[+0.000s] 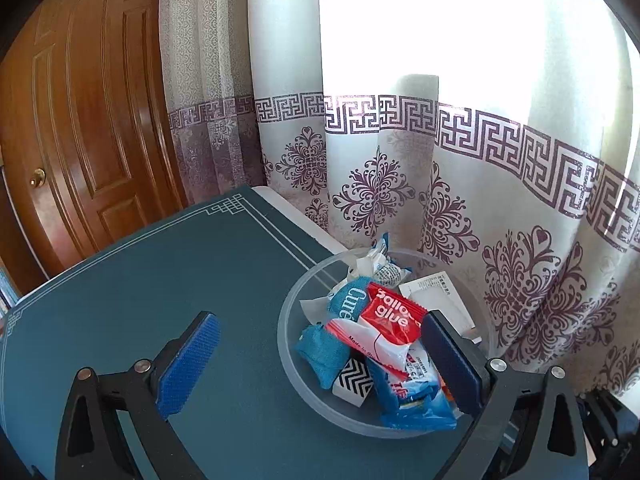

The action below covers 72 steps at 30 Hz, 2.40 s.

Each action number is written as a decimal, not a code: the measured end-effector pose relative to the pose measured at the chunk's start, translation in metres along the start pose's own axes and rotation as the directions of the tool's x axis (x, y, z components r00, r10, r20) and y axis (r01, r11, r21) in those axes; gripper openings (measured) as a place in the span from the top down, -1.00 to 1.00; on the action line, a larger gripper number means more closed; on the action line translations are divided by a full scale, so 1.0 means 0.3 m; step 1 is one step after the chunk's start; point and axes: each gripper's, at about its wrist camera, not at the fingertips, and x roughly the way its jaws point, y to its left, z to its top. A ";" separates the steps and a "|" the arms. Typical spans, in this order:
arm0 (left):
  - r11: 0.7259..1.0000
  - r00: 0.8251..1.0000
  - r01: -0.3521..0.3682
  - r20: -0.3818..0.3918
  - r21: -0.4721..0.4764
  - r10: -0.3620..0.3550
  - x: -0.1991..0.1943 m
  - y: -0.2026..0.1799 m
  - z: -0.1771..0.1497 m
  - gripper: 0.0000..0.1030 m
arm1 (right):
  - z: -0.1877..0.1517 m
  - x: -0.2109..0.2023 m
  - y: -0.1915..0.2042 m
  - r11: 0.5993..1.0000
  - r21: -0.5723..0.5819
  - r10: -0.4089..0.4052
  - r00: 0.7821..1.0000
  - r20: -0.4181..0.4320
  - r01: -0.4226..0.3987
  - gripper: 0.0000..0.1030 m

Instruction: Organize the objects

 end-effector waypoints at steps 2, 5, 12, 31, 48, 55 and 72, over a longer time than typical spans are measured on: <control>1.000 1.000 -0.024 -0.004 0.017 0.024 -0.015 -0.001 -0.024 -0.99 | 0.001 -0.003 -0.001 1.000 0.005 -0.010 1.000 0.002 0.010 -0.51; 0.998 0.998 -0.061 0.005 0.010 0.061 -0.049 0.017 -0.060 -0.99 | -0.001 -0.005 -0.006 1.000 0.009 -0.028 1.000 -0.002 0.028 -0.66; 0.994 0.995 -0.103 0.012 -0.028 0.103 -0.122 0.063 -0.121 -0.99 | -0.002 -0.020 -0.009 0.998 -0.019 -0.067 0.998 -0.007 0.066 -0.87; 0.992 0.993 -0.117 -0.011 -0.046 0.117 -0.226 0.025 -0.184 -0.99 | 0.001 -0.023 0.049 0.990 -0.109 -0.099 0.994 -0.039 0.094 -0.94; 0.997 0.994 -0.056 -0.093 -0.044 0.052 -0.158 0.000 -0.212 -0.99 | -0.004 0.008 0.044 0.983 -0.142 -0.123 0.991 -0.049 0.116 -0.94; 0.997 0.994 -0.056 -0.101 -0.043 0.052 -0.149 -0.003 -0.209 -0.99 | 0.009 0.011 0.049 0.983 -0.139 -0.123 0.992 -0.038 0.117 -0.94; 0.998 0.993 -0.053 -0.102 -0.024 0.051 -0.133 -0.028 -0.200 -0.99 | 0.009 0.015 0.045 0.983 -0.139 -0.124 0.991 -0.041 0.117 -0.94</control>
